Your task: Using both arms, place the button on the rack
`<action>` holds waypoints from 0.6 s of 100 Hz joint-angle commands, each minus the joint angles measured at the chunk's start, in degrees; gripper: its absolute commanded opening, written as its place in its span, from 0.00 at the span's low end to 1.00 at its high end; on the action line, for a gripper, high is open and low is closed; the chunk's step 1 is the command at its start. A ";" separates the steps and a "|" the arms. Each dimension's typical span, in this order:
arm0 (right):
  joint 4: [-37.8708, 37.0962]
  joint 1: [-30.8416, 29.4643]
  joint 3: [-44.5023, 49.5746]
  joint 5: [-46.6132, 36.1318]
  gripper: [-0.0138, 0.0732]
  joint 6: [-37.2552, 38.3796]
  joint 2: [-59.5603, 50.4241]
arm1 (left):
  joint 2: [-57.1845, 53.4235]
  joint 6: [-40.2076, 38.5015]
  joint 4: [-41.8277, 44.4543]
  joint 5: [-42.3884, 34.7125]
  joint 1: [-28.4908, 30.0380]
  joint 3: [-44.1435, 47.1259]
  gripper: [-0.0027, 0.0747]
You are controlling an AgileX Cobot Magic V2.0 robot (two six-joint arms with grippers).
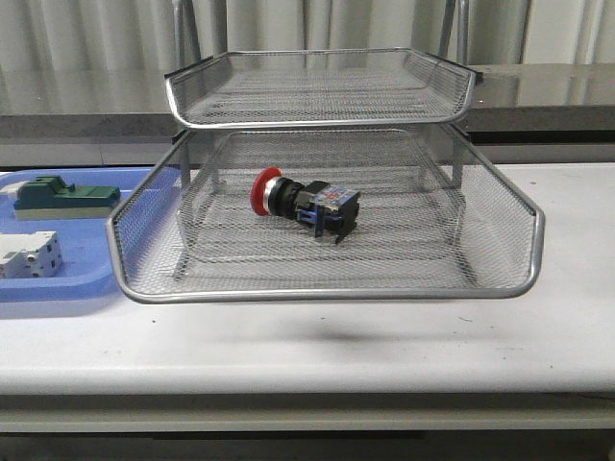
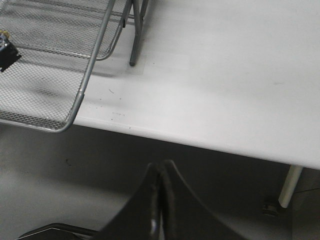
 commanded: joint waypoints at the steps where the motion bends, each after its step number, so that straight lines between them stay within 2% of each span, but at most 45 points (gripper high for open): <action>1: 0.45 0.05 -1.35 -3.09 0.09 0.09 -0.02 | -6.47 -0.59 -2.19 -9.63 0.40 3.52 0.67; 17: 0.45 0.05 -1.35 -3.09 0.09 0.09 -0.02 | -16.47 -0.59 -3.89 -17.45 0.40 12.73 0.67; 36: 0.45 0.05 -1.35 -3.09 0.09 0.09 -0.02 | -28.69 -0.59 -5.03 -30.57 0.40 26.12 0.67; 60: 0.45 0.05 -1.35 -3.09 0.09 0.09 -0.02 | -38.81 -0.59 -5.71 -40.92 0.40 35.96 0.67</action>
